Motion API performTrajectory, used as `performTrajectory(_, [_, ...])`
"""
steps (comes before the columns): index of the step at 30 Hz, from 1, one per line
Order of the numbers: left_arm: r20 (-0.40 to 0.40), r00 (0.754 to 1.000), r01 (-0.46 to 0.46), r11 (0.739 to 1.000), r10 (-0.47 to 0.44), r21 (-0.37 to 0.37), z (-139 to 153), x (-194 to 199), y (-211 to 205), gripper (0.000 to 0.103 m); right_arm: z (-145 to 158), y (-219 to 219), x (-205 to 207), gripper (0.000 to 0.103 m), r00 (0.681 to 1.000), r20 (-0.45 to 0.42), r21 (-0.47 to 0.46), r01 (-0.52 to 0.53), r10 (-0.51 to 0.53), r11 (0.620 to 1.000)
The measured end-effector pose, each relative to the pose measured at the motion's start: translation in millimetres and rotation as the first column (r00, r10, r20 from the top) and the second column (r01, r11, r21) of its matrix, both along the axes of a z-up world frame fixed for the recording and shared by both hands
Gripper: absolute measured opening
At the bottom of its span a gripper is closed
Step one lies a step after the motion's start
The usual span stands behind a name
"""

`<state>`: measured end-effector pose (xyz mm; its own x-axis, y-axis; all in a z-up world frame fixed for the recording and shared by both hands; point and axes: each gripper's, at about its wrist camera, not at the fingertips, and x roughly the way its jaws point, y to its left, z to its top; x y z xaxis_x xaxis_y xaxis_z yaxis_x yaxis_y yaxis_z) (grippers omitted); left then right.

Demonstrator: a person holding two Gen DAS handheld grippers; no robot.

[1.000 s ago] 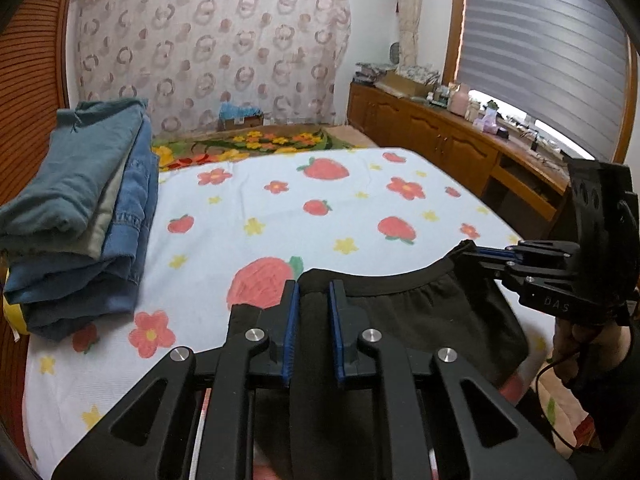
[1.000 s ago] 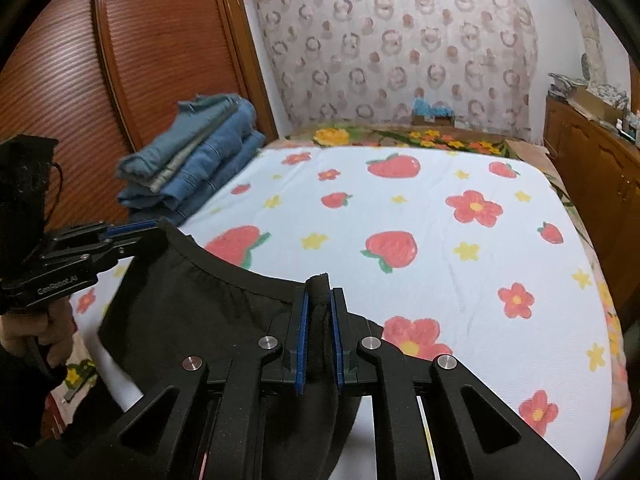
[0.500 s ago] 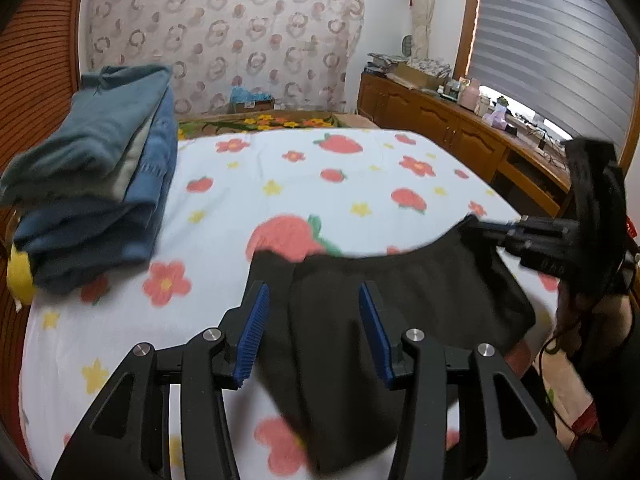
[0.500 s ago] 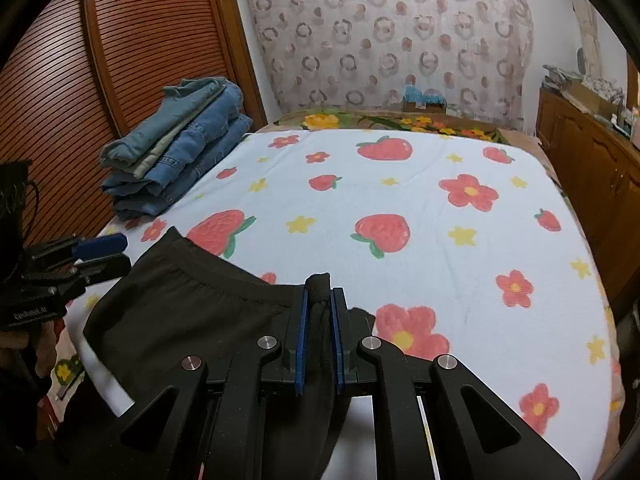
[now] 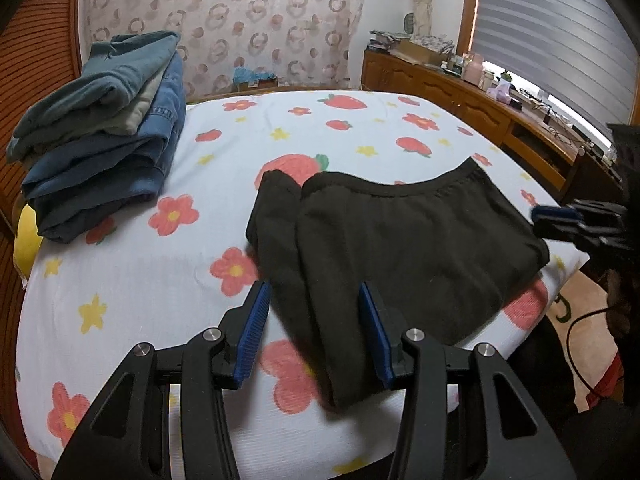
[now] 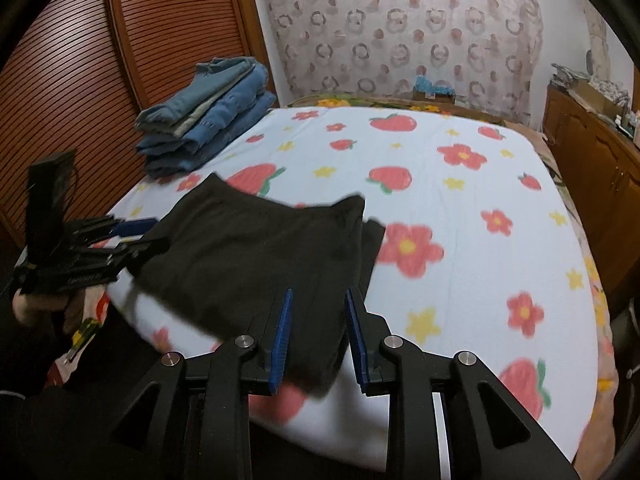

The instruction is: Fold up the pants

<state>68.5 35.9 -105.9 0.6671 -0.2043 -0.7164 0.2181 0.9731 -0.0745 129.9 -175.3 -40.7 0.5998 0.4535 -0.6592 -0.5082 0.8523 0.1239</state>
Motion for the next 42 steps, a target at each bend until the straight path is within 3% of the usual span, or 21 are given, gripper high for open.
performTrajectory(11, [-0.011,1.0,-0.006,1.0,0.006,-0.001,-6.3,3.5,1.2,0.05,-15.7,-9.1,-8.8,0.027,0.999,-0.051,0.0,-0.016,0.016,1.0])
performTrajectory(14, [-0.008,1.0,-0.007,1.0,0.007,-0.005,-8.2,4.2,2.5,0.051,-16.5,-9.4,-11.2,0.008,0.999,-0.041,-0.006,-0.031,0.031,0.999])
performTrajectory(22, [0.003,1.0,-0.03,0.999,0.03,-0.01,-10.0,4.1,4.8,0.058,-2.9,-26.1,-18.2,0.008,1.0,0.008,0.035,0.021,-0.021,0.999])
performTrajectory(25, [0.006,0.999,-0.031,0.999,0.031,-0.009,-9.9,3.2,5.0,0.058,4.3,-20.6,-11.7,0.018,0.999,0.03,0.014,0.038,-0.038,0.999])
performTrajectory(27, [0.008,0.999,-0.032,0.999,0.032,-0.009,-10.0,2.7,5.0,0.058,7.2,-15.0,-3.1,0.04,0.998,0.037,0.013,0.05,-0.05,0.999])
performTrajectory(38, [0.009,0.999,-0.034,0.999,0.034,-0.012,-10.1,1.5,5.0,0.059,-11.3,23.2,63.7,0.044,0.997,-0.034,-0.042,0.069,-0.07,0.997])
performTrajectory(42, [0.011,0.999,-0.037,0.999,0.037,-0.013,-9.5,1.5,4.9,0.06,-16.3,27.1,69.0,0.048,0.998,-0.027,-0.056,0.05,-0.051,0.997])
